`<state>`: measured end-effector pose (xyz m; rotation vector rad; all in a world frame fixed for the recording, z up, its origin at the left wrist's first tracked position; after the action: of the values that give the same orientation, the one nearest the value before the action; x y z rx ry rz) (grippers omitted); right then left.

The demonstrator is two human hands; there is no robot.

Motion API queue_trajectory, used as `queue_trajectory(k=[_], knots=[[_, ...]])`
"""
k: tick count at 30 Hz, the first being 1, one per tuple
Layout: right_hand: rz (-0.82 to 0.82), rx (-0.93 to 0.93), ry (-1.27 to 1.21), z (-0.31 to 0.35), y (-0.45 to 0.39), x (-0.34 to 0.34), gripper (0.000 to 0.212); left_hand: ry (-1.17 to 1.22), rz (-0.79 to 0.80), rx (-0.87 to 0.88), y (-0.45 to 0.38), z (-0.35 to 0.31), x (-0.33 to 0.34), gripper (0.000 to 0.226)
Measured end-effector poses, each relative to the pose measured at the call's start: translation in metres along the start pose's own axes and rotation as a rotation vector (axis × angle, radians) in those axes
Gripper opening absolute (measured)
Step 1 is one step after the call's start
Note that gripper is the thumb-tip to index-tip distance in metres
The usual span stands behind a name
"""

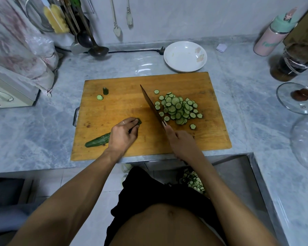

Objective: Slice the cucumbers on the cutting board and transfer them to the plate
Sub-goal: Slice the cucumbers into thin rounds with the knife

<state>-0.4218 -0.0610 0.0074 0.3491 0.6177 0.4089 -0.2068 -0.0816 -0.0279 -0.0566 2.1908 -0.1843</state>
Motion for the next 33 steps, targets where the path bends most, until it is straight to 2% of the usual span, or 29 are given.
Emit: queue_trajectory(k=[7,10,17,23,33], knots=[[0.148,-0.051,0.091,0.012,0.013,0.017,0.063,0.001,0.008,-0.022,-0.001,0.001,0.002,0.02],[0.136,-0.059,0.091,0.015,0.016,0.021,0.063,0.002,0.022,-0.014,-0.001,0.002,0.003,0.021],[0.143,-0.083,0.042,0.017,0.023,0.021,0.077,0.0,0.033,-0.024,0.001,0.004,0.004,0.025],[0.191,-0.056,0.036,0.021,0.02,0.024,0.066,-0.012,0.042,-0.018,0.0,0.005,0.005,0.025],[0.195,-0.056,0.115,0.025,-0.003,0.043,0.062,-0.027,0.02,-0.021,0.001,0.002,0.005,0.022]])
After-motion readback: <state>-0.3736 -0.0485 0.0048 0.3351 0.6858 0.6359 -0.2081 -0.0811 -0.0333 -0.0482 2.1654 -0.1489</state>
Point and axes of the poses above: each hand's wrist, its own y-axis away from the middle knuckle, its own x-axis out of the palm, z = x × y, the point moved 6 cm from there along -y, towards the middle knuckle, and after that the axes turned 7 degrees about z, right-handed, at the moved point
